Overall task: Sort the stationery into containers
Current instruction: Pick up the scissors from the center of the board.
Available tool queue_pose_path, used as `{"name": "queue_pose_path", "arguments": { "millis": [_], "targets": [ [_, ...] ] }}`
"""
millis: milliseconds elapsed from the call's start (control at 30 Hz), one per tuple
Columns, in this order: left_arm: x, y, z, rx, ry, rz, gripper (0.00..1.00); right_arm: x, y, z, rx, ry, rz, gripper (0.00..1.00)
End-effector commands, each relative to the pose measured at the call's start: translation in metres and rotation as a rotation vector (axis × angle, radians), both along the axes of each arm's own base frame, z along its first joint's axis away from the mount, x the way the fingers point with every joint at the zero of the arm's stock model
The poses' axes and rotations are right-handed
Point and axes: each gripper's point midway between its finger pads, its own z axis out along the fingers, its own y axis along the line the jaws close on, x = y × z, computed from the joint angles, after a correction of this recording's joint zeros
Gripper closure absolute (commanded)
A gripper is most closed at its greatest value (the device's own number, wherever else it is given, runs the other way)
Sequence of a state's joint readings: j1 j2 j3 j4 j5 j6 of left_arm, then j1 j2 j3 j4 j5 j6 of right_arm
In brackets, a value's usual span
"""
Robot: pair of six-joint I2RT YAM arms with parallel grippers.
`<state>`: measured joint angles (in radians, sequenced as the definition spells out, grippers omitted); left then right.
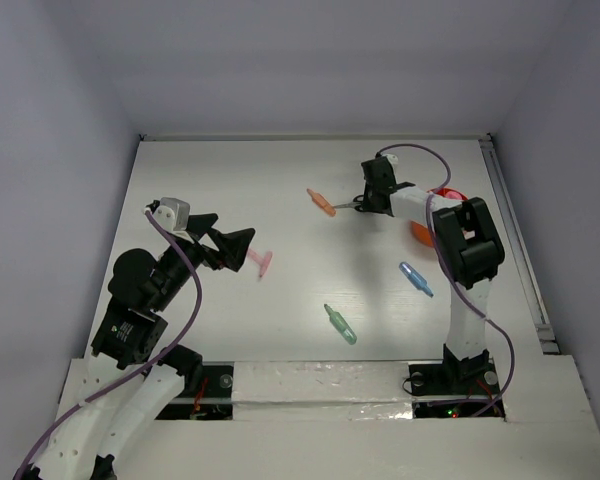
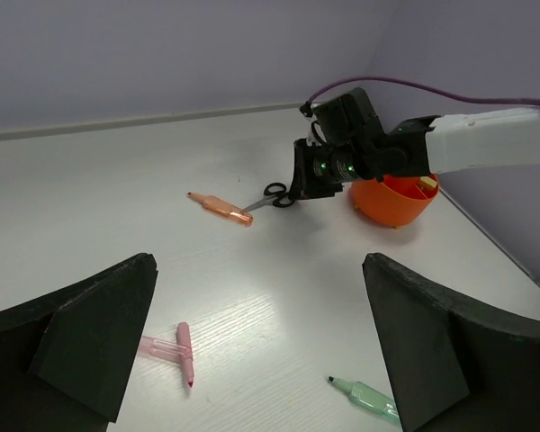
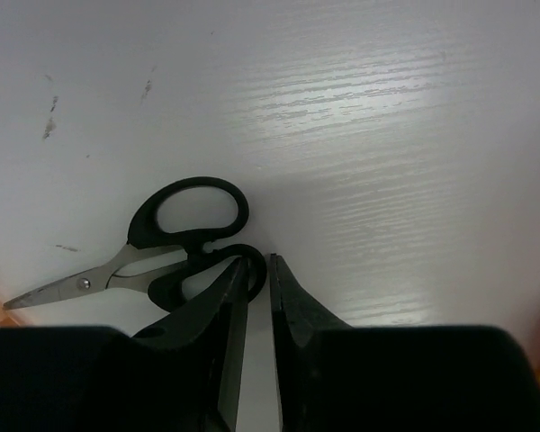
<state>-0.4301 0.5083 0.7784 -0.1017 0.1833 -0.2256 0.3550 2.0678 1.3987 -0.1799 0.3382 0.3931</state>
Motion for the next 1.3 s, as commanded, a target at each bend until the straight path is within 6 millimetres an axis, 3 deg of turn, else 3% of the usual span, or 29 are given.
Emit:
{"name": "queue_pose_path", "arguments": {
  "millis": [0, 167, 233, 367, 433, 500, 600, 667, 700, 767, 800, 867, 900, 1000, 1033, 1267],
  "targets": [
    [-0.001, 0.001, 0.016, -0.019, -0.058, -0.003, 0.01, 0.001, -0.013, 0.003, -0.088, 0.012, 0.011, 0.78],
    [-0.003, 0.002, 0.018, -0.023, -0.068, -0.001, 0.01, -0.004, -0.026, 0.000, -0.119, 0.045, 0.023, 0.69],
    [-0.005, 0.003, 0.020, -0.026, -0.074, -0.001, 0.01, -0.005, -0.026, 0.000, -0.095, 0.044, 0.033, 0.70],
    [-0.006, 0.004, 0.021, -0.030, -0.082, 0.002, 0.01, -0.005, -0.023, -0.001, -0.056, 0.054, 0.046, 0.86],
    [-0.007, 0.004, 0.022, -0.032, -0.086, 0.002, 0.01, -0.003, -0.024, -0.003, -0.033, 0.058, 0.043, 0.88],
    [-0.009, 0.003, 0.023, -0.034, -0.089, -0.004, 0.01, -0.003, -0.026, -0.009, -0.022, 0.072, 0.038, 1.00],
    [-0.009, 0.003, 0.023, -0.034, -0.089, -0.003, 0.01, -0.010, -0.029, -0.019, -0.018, 0.084, 0.013, 1.00],
    [-0.009, 0.003, 0.023, -0.034, -0.089, -0.004, 0.01, -0.009, -0.035, -0.014, -0.023, 0.044, -0.033, 1.00],
    [-0.009, 0.003, 0.023, -0.036, -0.087, -0.008, 0.01, -0.008, -0.038, 0.000, -0.019, 0.006, -0.056, 1.00],
    [-0.009, 0.002, 0.022, -0.035, -0.084, -0.009, 0.01, -0.013, -0.045, 0.009, -0.004, -0.053, -0.109, 1.00],
    [-0.009, 0.002, 0.022, -0.033, -0.085, -0.009, 0.01, -0.013, -0.047, 0.027, 0.009, -0.101, -0.125, 1.00],
    [-0.009, 0.003, 0.022, -0.034, -0.085, -0.006, 0.01, -0.017, -0.055, 0.039, 0.005, -0.146, -0.159, 1.00],
    [-0.009, 0.003, 0.023, -0.035, -0.088, -0.004, 0.01, -0.017, -0.056, 0.058, 0.015, -0.189, -0.163, 1.00],
    [-0.009, 0.002, 0.023, -0.036, -0.087, -0.009, 0.01, -0.021, -0.058, 0.079, 0.015, -0.238, -0.148, 1.00],
    [-0.009, 0.002, 0.022, -0.035, -0.084, -0.008, 0.01, -0.022, -0.058, 0.096, 0.025, -0.271, -0.145, 1.00],
    [-0.011, 0.003, 0.025, -0.041, -0.091, -0.012, 0.01, -0.037, -0.037, 0.148, 0.003, -0.360, 0.008, 1.00]
  ]
}}
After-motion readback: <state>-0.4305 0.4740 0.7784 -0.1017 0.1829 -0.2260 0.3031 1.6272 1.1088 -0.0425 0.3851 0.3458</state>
